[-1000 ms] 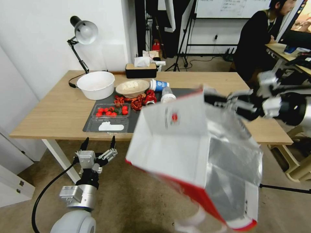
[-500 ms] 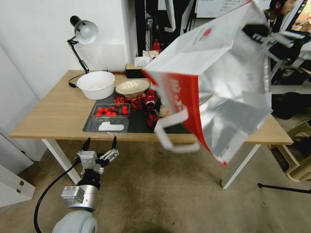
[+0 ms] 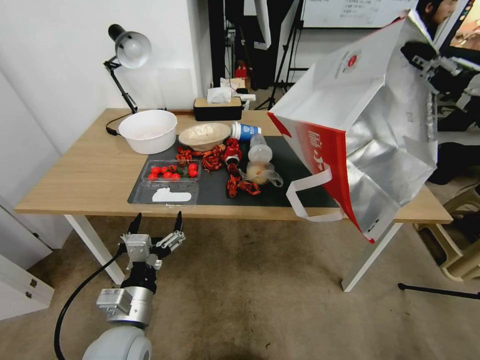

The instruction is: Pick up the food delivery bag from the floor and place it on the table.

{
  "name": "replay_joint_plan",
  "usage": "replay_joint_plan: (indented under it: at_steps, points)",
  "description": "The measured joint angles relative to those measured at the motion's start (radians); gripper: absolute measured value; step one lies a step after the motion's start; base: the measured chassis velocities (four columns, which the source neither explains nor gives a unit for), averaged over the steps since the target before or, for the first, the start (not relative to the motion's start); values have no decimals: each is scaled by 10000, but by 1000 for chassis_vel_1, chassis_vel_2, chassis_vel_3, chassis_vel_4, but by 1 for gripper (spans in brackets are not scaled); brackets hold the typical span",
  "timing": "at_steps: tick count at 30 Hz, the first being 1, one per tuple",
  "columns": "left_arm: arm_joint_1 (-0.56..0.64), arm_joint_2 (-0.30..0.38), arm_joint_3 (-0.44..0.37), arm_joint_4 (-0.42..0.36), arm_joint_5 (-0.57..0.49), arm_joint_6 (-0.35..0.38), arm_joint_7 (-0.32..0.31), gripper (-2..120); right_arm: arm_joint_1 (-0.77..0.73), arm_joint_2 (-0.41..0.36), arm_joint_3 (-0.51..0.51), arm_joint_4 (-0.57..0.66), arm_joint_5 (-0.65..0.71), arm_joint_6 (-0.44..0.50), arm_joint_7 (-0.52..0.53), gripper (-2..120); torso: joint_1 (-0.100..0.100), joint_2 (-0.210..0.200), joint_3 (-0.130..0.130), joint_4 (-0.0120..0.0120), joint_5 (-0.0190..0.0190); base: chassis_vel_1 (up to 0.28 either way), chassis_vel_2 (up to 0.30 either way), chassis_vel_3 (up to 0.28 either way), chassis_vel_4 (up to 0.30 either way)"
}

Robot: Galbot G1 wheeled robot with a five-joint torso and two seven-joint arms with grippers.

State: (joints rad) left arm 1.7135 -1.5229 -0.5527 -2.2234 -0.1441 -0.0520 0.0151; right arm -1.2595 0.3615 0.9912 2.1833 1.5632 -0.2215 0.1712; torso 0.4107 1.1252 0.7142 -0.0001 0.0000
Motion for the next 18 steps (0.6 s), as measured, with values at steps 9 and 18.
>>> replay_joint_plan:
  at_steps: [9, 18]
  points:
    - [-6, -38, 32, 29, 47, -1, 15, 100, -196, 822, 2, 190, 177, -268, 1396, 0, -1, -3, -2, 1, 0, 0, 0, 0, 0]
    - [-14, -40, 49, 83, 62, -27, 26, 100, -398, 1515, -129, 207, 199, -432, 2286, 0, -2, -5, -3, 0, 0, 0, 0, 0, 0]
